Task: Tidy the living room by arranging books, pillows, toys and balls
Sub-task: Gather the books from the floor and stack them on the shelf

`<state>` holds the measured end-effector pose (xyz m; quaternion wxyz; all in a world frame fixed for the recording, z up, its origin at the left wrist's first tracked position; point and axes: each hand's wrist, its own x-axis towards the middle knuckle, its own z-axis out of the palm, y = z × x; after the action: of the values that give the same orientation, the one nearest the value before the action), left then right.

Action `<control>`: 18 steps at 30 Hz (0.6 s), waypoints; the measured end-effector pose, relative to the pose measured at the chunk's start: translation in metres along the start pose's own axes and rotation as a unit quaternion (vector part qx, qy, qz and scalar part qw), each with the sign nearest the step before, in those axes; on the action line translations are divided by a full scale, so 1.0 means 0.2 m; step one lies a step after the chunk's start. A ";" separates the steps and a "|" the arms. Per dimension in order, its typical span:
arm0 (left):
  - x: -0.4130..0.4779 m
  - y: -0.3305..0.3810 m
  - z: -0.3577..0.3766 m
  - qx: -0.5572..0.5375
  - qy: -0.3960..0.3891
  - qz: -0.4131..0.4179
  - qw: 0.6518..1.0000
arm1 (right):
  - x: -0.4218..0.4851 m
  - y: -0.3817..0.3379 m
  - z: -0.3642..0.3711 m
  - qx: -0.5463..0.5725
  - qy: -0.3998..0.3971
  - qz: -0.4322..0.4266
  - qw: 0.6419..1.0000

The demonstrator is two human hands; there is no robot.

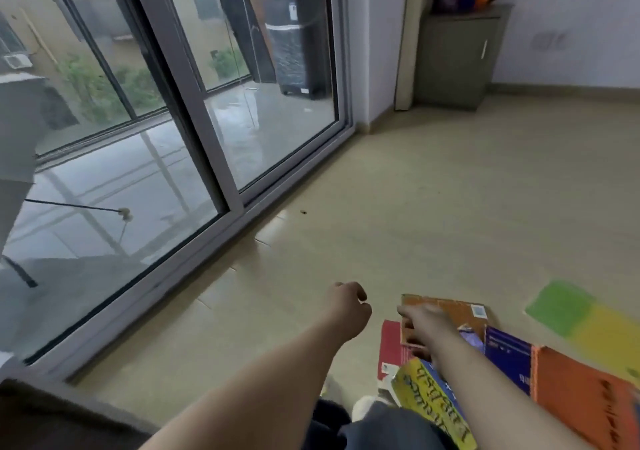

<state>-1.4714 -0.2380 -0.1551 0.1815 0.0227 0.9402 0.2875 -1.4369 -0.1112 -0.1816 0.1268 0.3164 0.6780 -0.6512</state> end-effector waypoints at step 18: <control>0.89 -0.35 0.96 -0.018 -0.261 -0.037 0.964 | 1.04 0.78 -0.04 -0.222 0.085 0.165 0.957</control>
<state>-1.5655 -0.1682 -0.3990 0.4318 0.0590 0.8550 0.2813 -1.5024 -0.0554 -0.4275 0.2420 0.4417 0.7522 -0.4249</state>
